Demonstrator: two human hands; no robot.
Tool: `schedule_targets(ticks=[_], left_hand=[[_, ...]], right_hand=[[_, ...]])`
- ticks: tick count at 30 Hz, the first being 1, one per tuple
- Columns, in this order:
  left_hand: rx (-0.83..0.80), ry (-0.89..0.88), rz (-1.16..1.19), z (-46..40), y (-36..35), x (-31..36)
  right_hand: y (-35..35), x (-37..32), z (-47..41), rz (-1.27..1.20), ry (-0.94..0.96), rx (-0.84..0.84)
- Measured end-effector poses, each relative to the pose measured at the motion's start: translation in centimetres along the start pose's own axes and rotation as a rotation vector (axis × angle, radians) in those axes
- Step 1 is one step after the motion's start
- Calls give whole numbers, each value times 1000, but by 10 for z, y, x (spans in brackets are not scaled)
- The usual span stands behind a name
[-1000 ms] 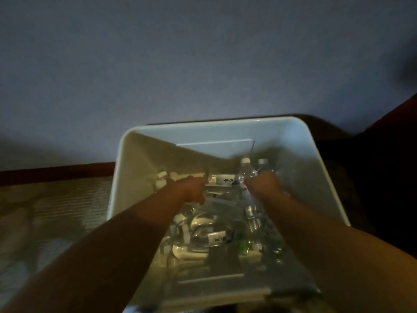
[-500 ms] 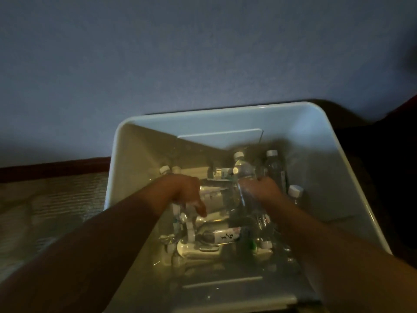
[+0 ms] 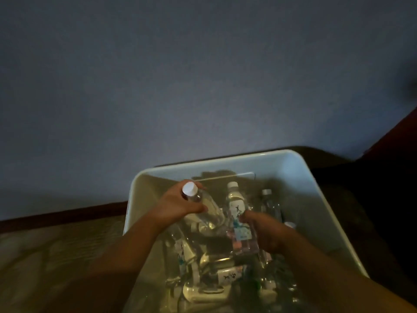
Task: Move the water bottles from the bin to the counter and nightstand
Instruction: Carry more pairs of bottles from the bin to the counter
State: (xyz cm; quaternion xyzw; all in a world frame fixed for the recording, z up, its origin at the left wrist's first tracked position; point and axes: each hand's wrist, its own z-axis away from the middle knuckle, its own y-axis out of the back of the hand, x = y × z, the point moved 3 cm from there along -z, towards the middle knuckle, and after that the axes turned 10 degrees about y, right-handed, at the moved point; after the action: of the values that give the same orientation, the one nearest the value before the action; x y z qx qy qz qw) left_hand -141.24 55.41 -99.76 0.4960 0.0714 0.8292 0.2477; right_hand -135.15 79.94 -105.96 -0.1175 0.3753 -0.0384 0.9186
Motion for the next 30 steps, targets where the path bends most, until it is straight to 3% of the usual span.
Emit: schedule_targets(ticks=[5, 10, 15, 18, 23, 30], left_hand=[[-100, 15, 558, 34, -1, 74], [-175, 134, 868, 95, 4, 183], [-281, 168, 665, 186, 13, 327], [-223, -21, 464, 236, 33, 423], [-172, -243, 460, 321, 58, 570], [-319, -523, 415, 436, 48, 726]], right_hand=[[-15, -58, 61, -179, 124, -43], [-43, -141, 164, -243, 207, -84], [-71, -256, 282, -297, 397, -15], [-76, -331, 364, -312, 503, 37], [-77, -437, 498, -279, 678, 123], [-69, -528, 672, -141, 1017, 290]])
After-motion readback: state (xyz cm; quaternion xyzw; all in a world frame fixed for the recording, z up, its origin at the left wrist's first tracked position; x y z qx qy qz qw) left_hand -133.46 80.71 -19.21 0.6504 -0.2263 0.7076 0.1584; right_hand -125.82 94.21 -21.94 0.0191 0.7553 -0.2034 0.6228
